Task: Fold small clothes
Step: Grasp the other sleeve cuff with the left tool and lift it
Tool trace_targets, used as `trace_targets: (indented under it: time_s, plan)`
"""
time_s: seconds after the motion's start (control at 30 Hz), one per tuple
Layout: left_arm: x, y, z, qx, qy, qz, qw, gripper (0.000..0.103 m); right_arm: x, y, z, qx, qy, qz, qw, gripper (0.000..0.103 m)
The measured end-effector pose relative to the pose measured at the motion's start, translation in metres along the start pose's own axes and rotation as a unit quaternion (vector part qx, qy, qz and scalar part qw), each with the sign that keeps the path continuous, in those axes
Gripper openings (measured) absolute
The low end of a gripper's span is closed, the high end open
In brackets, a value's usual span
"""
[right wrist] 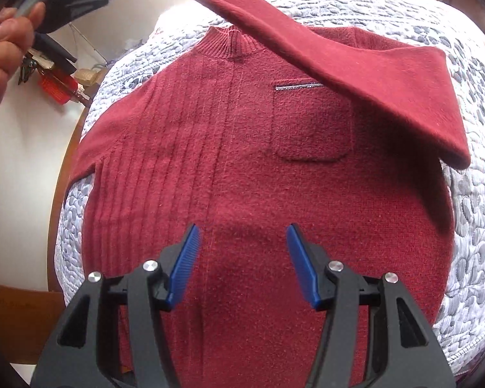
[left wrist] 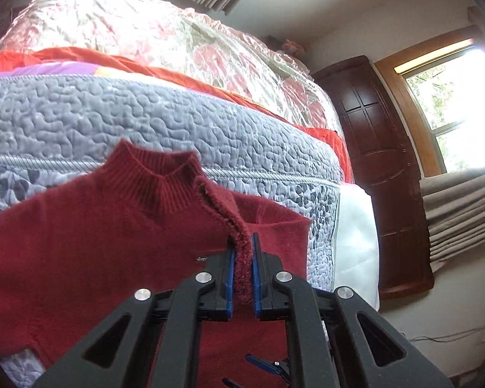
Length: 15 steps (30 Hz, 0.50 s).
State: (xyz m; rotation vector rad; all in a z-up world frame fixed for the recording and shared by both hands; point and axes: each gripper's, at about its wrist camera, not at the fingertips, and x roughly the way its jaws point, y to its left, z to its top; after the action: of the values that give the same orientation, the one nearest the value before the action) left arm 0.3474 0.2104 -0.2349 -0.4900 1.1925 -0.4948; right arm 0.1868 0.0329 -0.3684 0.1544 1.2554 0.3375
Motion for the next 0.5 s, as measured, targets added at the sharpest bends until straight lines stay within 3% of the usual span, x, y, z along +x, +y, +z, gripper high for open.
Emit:
trace_targets:
  time_s: [0.23,0.5]
  plan:
    - [-0.037,0.039,-0.006,-0.013,-0.023,0.013,0.9996,0.008,0.005,0.006,-0.002,-0.007,0.008,0.004,1.000,0.056]
    - [-0.050,0.104,-0.023,-0.057,-0.033,0.038,0.9971,0.008,0.011,0.007,-0.006,-0.010,0.017,0.001,1.000,0.056]
